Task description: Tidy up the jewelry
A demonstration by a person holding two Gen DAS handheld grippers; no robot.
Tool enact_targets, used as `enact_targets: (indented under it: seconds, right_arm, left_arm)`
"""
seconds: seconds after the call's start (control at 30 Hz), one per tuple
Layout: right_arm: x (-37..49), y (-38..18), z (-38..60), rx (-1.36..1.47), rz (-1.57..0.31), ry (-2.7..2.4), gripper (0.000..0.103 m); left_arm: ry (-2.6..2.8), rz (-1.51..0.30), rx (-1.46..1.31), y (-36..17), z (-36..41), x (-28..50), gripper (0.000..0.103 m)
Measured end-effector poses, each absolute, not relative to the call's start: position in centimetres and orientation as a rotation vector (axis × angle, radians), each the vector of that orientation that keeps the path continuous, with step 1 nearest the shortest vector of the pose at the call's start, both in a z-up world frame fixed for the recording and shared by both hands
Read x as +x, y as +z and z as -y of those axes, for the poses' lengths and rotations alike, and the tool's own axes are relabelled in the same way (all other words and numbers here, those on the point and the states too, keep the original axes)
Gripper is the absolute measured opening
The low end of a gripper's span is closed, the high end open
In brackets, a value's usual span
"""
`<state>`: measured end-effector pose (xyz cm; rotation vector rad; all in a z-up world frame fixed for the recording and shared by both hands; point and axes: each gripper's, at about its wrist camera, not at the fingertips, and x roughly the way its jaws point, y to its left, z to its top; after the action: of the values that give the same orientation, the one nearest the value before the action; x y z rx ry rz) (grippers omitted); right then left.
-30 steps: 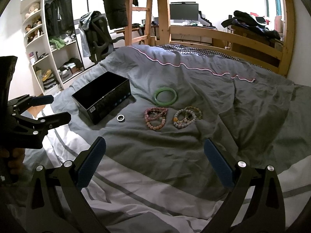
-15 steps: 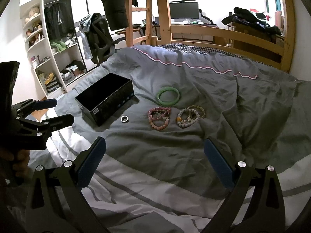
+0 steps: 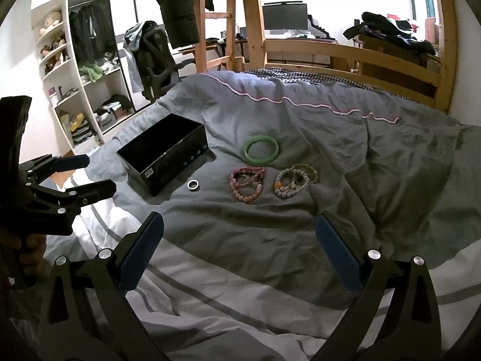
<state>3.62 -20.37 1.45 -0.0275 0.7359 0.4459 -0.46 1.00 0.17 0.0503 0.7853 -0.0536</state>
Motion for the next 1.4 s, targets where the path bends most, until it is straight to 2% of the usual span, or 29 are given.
enact_targets:
  seconds: [0.9, 1.0, 1.03, 1.1, 1.2, 1.23, 1.27, 1.4]
  right_arm:
    - [5.3, -0.4, 20.9, 0.003, -0.773, 0.459, 0.099]
    - [6.8, -0.8, 21.7, 0.059, -0.786, 0.478, 0.092]
    - [7.3, -0.8, 21.8, 0.071, -0.790, 0.478, 0.078]
    - [8.9, -1.2, 22.1, 0.090, -0.805, 0.485, 0.064]
    - [11.4, -2.0, 21.7, 0.095, -0.836, 0.517, 0.054]
    - [12.4, -2.3, 21.3, 0.087, -0.850, 0.535, 0.053]
    - [13.4, -2.8, 20.9, 0.080, -0.870, 0.556, 0.053]
    - [16.8, -4.6, 18.7, 0.040, -0.932, 0.618, 0.053]
  left_arm:
    - [-0.165, -0.802, 0.041, -0.8, 0.9, 0.5, 0.097]
    - [-0.189, -0.807, 0.050, -1.4, 1.6, 1.2, 0.097]
    - [-0.207, -0.806, 0.047, -1.6, 1.8, 1.6, 0.097]
    - [-0.225, -0.816, 0.039, -2.1, 2.3, 2.8, 0.093]
    - [-0.233, -0.859, 0.038, -3.4, 2.9, 5.1, 0.076]
    - [-0.233, -0.868, 0.041, -3.7, 3.1, 5.8, 0.069]
    - [-0.228, -0.877, 0.048, -4.2, 3.3, 6.6, 0.066]
    - [-0.195, -0.913, 0.057, -6.4, 3.6, 9.5, 0.060]
